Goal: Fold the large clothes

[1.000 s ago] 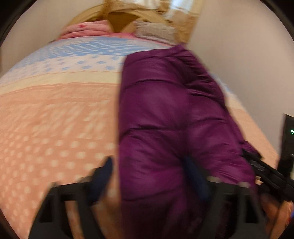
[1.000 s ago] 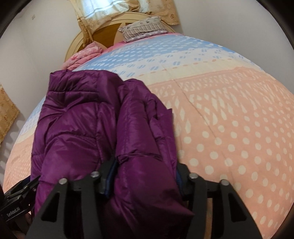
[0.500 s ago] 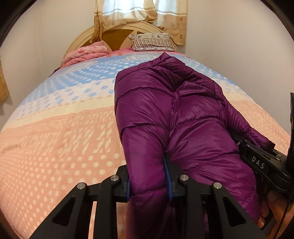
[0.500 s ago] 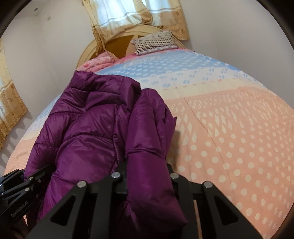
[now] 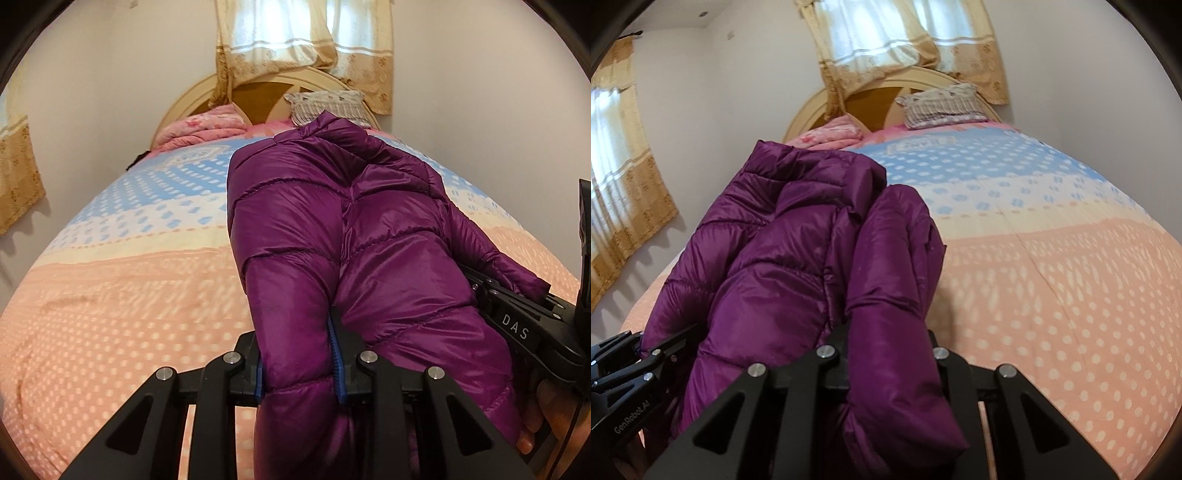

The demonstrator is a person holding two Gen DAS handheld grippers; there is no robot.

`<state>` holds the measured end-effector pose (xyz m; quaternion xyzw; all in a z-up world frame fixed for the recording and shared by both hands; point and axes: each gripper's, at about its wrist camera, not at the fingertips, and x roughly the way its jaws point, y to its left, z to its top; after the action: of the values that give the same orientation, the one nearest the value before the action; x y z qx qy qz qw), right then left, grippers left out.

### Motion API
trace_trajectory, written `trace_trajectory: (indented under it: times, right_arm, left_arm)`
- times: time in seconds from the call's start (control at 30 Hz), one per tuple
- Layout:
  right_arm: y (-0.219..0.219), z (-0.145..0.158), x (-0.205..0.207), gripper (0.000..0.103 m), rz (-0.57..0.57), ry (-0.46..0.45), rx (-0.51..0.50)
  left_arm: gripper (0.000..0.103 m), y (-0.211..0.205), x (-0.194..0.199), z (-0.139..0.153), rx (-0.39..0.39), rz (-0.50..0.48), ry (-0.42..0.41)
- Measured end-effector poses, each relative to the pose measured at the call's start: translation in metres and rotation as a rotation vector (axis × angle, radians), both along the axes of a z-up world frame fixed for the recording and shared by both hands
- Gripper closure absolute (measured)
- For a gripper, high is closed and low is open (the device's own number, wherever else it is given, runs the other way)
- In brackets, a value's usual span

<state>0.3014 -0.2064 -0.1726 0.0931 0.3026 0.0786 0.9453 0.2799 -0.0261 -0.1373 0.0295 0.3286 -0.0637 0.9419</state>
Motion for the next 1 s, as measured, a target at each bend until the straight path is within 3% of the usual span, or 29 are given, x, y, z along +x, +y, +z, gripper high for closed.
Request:
trace_trajectory:
  times: [1.0]
  right_arm:
    - [0.079, -0.001, 0.018, 0.083, 0.218, 0.0, -0.056]
  left_arm:
    - [0.075, 0.083, -0.022, 0.002, 0.002, 0.159, -0.015]
